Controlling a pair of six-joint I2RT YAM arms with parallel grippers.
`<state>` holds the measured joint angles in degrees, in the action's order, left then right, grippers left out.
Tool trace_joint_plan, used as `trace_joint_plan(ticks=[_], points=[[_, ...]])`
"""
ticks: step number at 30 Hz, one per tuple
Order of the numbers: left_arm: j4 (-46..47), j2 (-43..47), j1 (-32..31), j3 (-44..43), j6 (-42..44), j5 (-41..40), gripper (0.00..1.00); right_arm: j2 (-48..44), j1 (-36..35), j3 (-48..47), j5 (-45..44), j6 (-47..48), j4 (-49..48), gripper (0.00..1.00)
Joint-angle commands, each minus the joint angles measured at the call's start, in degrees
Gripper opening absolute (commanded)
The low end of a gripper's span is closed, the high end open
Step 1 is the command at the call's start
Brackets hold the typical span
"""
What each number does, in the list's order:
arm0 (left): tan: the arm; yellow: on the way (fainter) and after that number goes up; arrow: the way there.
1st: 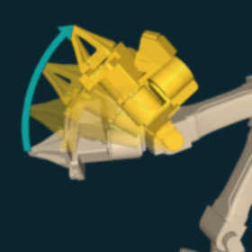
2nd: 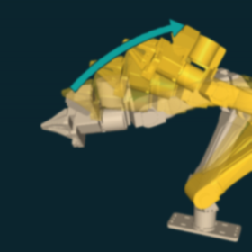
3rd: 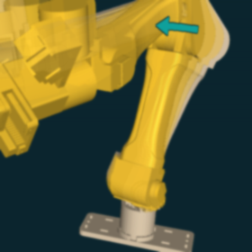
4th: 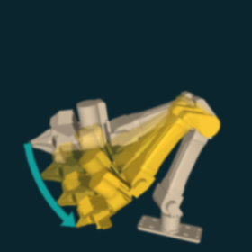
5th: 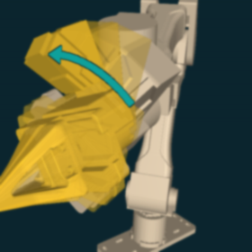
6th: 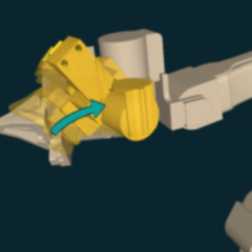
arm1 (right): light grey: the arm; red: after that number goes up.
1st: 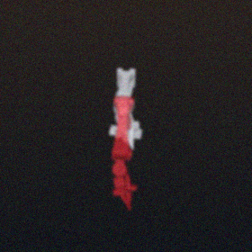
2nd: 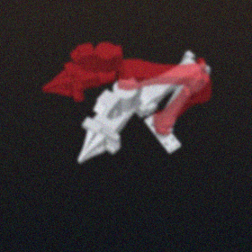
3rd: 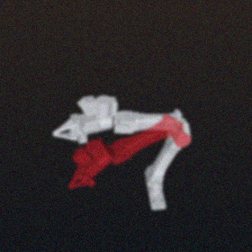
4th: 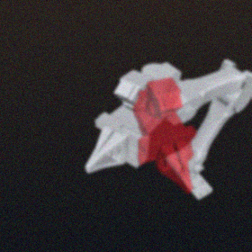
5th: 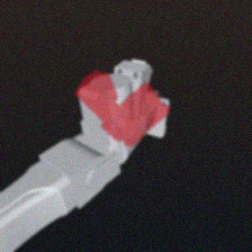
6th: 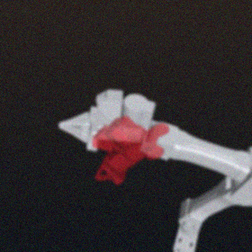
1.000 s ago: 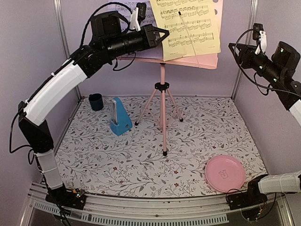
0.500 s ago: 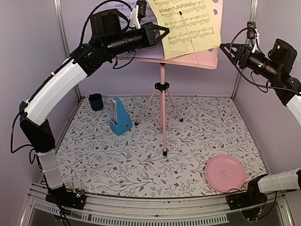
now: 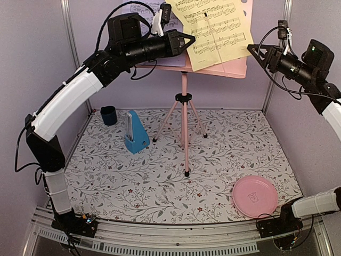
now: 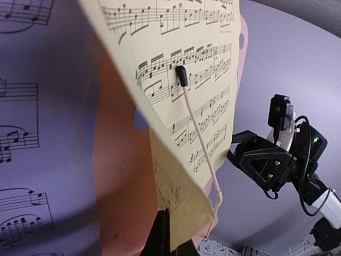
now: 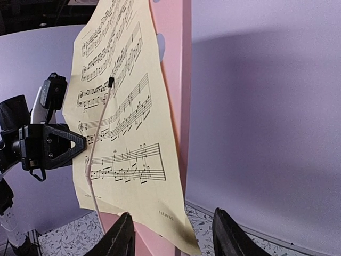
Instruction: Set up the instrument practice props
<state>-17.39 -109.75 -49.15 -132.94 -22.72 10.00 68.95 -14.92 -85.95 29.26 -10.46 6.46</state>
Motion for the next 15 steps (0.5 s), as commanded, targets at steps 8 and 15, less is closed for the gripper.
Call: trace_joint_plan(ticks=[8,15], points=[[0.59,-0.70,-0.47,-1.44,0.84,0.29,0.00,-0.40,0.33,-0.26,2.57,-0.59,-2.36,0.00],[1.10,-0.79,-0.43,-1.46,0.92,0.17,0.00,-2.90,0.33,4.24,2.90,-1.32,-3.57,0.00]])
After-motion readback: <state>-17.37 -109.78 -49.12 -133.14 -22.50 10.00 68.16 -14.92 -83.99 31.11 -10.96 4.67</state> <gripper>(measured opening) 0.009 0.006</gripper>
